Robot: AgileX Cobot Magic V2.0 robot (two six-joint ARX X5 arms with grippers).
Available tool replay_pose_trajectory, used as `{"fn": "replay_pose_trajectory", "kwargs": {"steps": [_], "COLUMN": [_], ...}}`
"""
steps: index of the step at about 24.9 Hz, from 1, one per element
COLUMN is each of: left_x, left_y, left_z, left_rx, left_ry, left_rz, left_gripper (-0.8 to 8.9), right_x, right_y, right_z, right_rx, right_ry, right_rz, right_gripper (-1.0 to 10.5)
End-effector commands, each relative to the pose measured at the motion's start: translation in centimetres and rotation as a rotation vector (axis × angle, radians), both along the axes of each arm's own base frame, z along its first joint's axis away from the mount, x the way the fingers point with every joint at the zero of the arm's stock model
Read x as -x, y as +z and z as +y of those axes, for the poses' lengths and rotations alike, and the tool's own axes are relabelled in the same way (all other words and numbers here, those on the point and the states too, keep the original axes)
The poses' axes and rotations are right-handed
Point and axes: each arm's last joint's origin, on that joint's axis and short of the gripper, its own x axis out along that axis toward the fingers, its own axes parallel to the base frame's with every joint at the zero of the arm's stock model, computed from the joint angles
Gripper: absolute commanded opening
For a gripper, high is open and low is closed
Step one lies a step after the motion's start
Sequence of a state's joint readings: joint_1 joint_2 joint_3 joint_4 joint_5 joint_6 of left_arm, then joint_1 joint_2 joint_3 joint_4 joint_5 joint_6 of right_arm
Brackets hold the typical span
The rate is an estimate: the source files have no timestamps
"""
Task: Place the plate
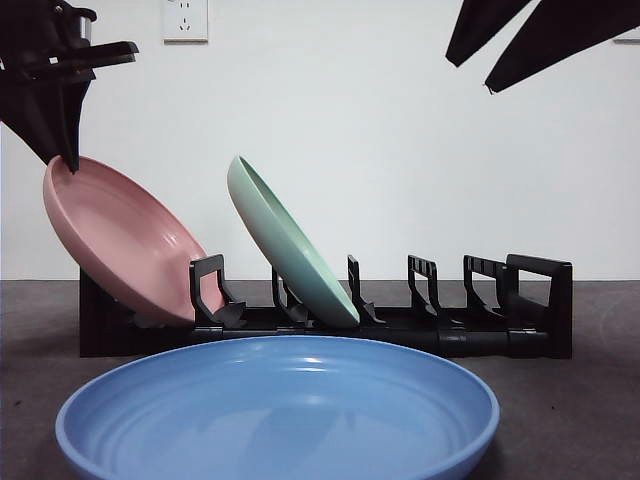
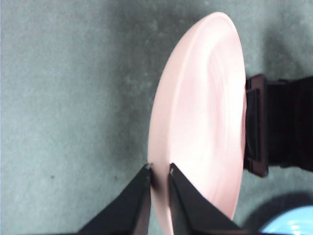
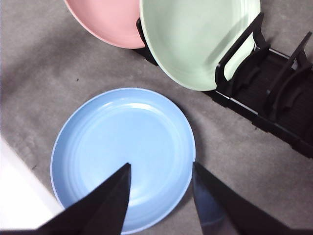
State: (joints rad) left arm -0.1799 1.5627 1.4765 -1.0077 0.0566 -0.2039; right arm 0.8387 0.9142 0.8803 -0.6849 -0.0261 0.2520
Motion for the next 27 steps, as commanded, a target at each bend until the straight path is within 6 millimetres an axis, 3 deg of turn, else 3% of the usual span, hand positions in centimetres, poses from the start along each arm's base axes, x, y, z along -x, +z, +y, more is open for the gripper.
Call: {"fn": "replay_pose_trajectory", "kwargs": {"steps": [1,8,17,21,27], "left_x": [-0.3,1.2,7.2,10.1,14.5], "left_y": [1.4,5.2,8.5,8.5,6.7], "left_z": [-0.1,0.9,2.3,2.7,3.2], "left_rx": [-0.035,-0.217,-0.219,-0.198,-0.12], "left_ry": [-0.029,0.009,0.004,0.013,0.017], "left_rz": [-0.034,-0.018,-0.057,-0.083,-0.073], "left_gripper": [0.15,0.15,0.15,0.15,0.15], "right_x": [0.1,0.2,0.0,0.0,-0.1], "right_y": [0.2,0.0,0.0,0.0,0.0], "right_z": [0.2,0.0,-0.2,-0.3,-0.3], "right_rx": [0.0,0.018,0.069,0.087,0.097], "right_ry": [0.001,-0.001,-0.053,-0.078,-0.078], "right_rz": [0.009,0.021,-0.031,-0.051,-0.063], "right_gripper": [2.0,2.0,2.0,2.0,2.2]}}
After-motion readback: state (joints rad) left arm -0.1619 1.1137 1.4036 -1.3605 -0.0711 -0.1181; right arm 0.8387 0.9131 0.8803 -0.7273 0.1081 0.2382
